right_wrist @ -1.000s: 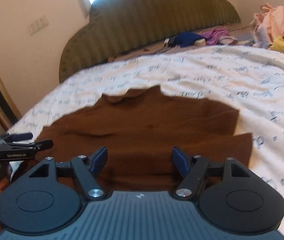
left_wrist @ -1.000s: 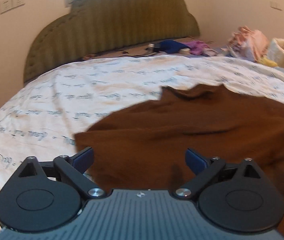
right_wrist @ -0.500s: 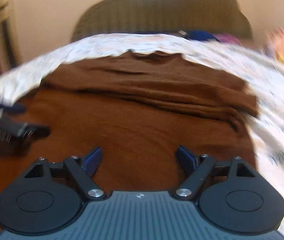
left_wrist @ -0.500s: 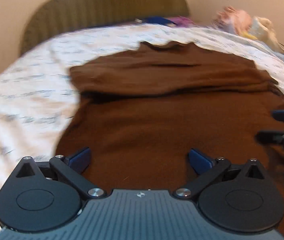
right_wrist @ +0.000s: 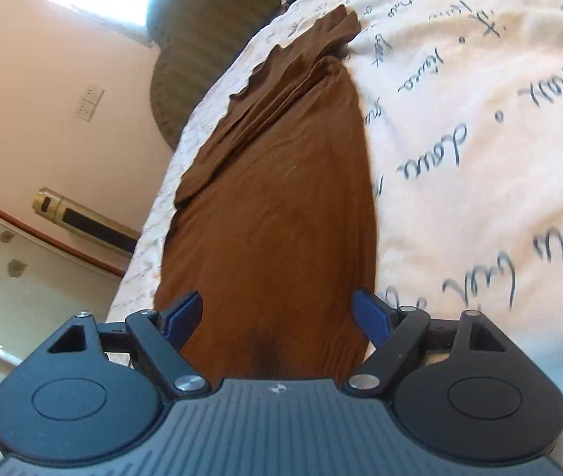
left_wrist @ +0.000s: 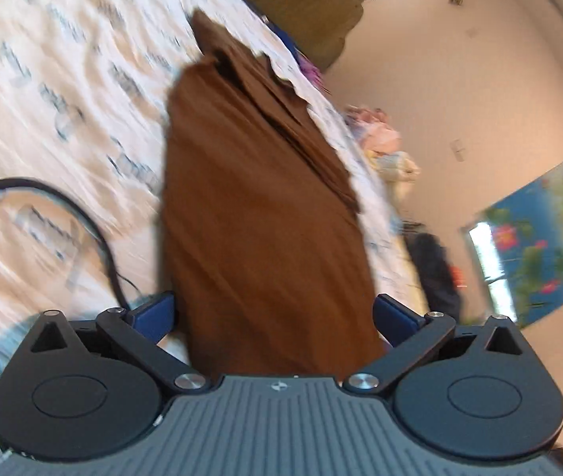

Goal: Fold small clothes

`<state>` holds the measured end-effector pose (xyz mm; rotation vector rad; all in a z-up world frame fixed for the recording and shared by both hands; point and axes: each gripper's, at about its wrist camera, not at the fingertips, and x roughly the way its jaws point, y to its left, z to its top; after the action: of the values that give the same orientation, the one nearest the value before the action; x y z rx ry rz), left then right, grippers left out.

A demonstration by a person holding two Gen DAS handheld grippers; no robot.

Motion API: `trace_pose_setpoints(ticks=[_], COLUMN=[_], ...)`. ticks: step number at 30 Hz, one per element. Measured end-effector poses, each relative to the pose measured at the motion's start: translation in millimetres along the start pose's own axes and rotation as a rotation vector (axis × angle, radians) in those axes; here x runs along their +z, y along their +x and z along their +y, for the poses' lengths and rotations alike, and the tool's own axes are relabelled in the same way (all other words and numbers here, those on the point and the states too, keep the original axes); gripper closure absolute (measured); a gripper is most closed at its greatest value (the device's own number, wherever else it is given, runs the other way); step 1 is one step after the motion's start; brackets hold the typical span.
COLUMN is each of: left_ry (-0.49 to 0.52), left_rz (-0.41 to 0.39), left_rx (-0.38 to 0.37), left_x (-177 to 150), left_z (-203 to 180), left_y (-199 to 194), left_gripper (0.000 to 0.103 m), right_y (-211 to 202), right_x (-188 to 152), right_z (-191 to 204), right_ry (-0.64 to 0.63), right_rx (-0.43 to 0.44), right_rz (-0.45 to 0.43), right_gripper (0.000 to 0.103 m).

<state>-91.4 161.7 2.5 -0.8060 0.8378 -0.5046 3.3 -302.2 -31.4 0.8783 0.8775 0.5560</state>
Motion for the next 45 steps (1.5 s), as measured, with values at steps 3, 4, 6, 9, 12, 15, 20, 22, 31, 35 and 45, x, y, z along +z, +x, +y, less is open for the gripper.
trace_pose_setpoints(ticks=[3, 4, 6, 9, 12, 15, 20, 22, 31, 35, 45], left_ry=[-0.063, -0.070, -0.076, -0.097, -0.124, -0.138, -0.128, -0.125, 0.133, 0.127, 0.142], left_rz=[0.055, 0.062, 0.063, 0.058, 0.064, 0.074, 0.084, 0.099, 0.017, 0.094, 0.088], left_rx=[-0.056, -0.049, -0.054, -0.062, -0.072, -0.079, -0.061, -0.037, 0.207, 0.296, 0.153], left_x=[6.3, 7.2, 7.2, 7.9, 6.4, 11.0, 15.4, 15.5, 35.7, 39.7, 43.4], left_z=[1.7, 2.4, 2.2, 6.6, 9.7, 13.1, 13.9, 15.4, -21.4, -1.4, 8.8], left_y=[7.8, 8.6, 7.3, 7.1, 8.4, 11.2, 9.3, 9.4, -23.2, -20.2, -37.7], left_gripper=[0.008, 0.008, 0.009, 0.011, 0.027, 0.041, 0.062, 0.069, 0.100, 0.100, 0.017], right_y=[-0.9, -1.3, -13.9, -35.2, -37.3, -38.4, -43.7, -47.7, -121.6, -124.8, -174.9], right_x=[6.5, 7.2, 13.4, 17.2, 14.0, 17.1, 19.5, 23.4, -2.8, -14.2, 16.2], right_z=[-9.6, -9.2, -11.3, -22.2, -27.1, -21.6, -38.0, -52.2, -48.9, -66.9, -125.6], right_ry=[0.091, 0.082, 0.080, 0.092, 0.066, 0.030, 0.046, 0.065, -0.051, -0.066, 0.012], right_rx=[0.105, 0.083, 0.050, -0.010, -0.040, -0.026, 0.017, 0.010, 0.024, -0.093, -0.045], right_rz=[0.037, 0.037, -0.007, -0.029, 0.035, 0.075, 0.104, 0.118, 0.108, 0.189, 0.180], right_gripper=[0.020, 0.022, 0.022, 0.021, 0.021, 0.020, 0.049, 0.071, 0.098, 0.099, 0.085])
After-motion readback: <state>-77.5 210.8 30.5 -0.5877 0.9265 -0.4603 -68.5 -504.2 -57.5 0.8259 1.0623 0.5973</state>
